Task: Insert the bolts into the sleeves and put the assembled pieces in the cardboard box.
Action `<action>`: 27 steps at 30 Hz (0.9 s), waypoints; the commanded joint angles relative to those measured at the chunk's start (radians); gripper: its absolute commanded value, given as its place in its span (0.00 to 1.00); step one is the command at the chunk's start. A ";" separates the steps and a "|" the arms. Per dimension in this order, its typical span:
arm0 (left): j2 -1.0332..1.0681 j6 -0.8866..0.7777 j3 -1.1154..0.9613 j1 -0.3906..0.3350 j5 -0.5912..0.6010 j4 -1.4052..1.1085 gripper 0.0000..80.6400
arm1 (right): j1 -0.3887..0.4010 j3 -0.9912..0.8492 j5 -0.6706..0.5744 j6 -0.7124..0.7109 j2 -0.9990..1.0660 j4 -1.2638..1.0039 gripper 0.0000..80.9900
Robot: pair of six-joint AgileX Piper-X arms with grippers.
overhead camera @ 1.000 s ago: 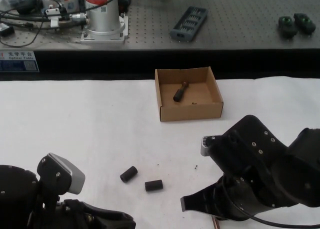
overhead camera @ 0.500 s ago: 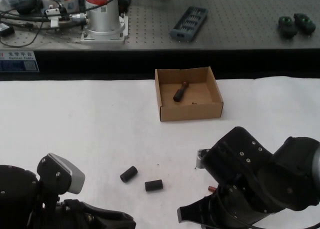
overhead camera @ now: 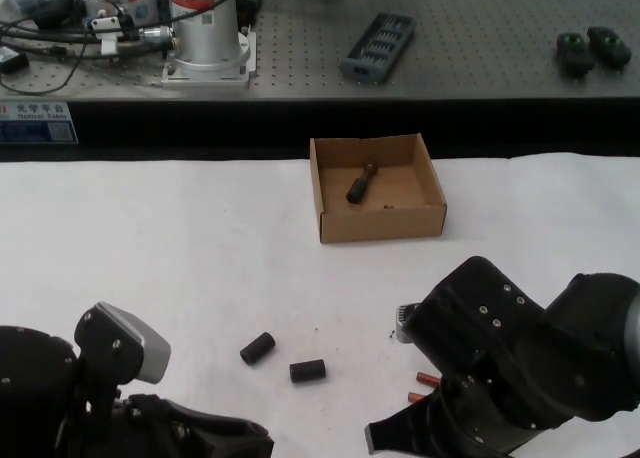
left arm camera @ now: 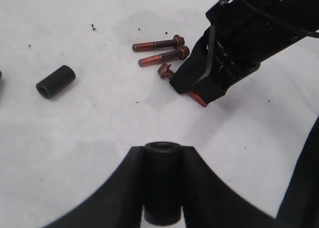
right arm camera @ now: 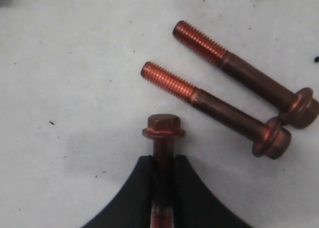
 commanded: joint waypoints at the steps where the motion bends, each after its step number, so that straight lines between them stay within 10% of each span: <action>1: -0.004 -0.008 -0.034 -0.004 0.009 -0.026 0.01 | -0.002 -0.001 0.032 -0.012 0.000 0.023 0.09; 27: 0.200 -0.008 -0.068 -0.135 0.023 -0.274 0.01 | -0.116 -0.001 -0.191 -0.275 -0.294 -0.104 0.05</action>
